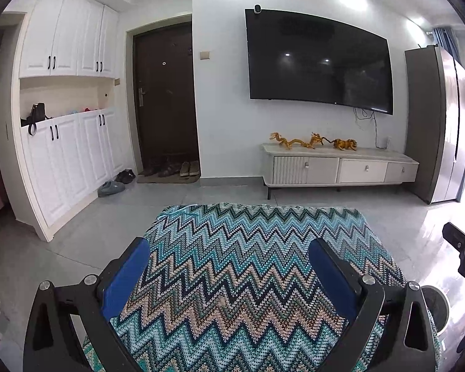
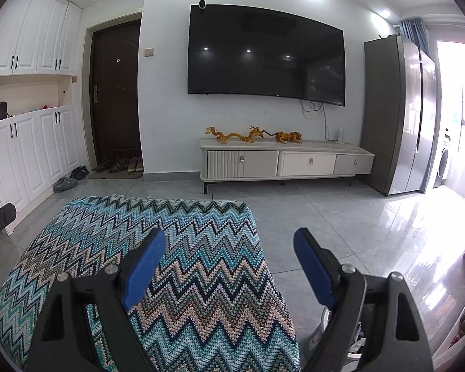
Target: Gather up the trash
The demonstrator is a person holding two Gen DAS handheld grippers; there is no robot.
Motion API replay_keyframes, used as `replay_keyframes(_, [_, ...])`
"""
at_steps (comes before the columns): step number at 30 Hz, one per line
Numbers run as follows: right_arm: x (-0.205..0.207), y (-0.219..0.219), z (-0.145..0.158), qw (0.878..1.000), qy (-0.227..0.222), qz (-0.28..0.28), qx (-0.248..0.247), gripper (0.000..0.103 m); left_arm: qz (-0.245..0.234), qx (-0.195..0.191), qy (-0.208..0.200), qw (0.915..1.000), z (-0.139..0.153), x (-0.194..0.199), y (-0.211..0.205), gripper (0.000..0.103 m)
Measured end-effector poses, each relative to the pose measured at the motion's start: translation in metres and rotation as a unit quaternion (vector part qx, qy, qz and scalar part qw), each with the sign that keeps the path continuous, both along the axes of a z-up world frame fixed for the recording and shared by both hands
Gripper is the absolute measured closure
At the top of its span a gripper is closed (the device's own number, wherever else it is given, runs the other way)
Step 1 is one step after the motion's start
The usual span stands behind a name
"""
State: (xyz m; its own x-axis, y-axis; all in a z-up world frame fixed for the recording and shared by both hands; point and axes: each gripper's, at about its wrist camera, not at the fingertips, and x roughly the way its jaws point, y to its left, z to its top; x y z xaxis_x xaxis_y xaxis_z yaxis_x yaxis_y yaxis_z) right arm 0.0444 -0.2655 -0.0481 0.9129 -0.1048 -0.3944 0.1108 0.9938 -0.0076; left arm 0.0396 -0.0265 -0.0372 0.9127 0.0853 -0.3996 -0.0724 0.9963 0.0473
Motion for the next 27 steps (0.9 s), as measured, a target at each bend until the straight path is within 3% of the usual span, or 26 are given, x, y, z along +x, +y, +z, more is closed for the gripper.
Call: replay_keyframes(27, [-0.014,-0.019,0.006,0.999,-0.025,-0.027,0.001,0.014,-0.017,-0.002,0.0,0.9998,0.008,-0.01,-0.016,0.0])
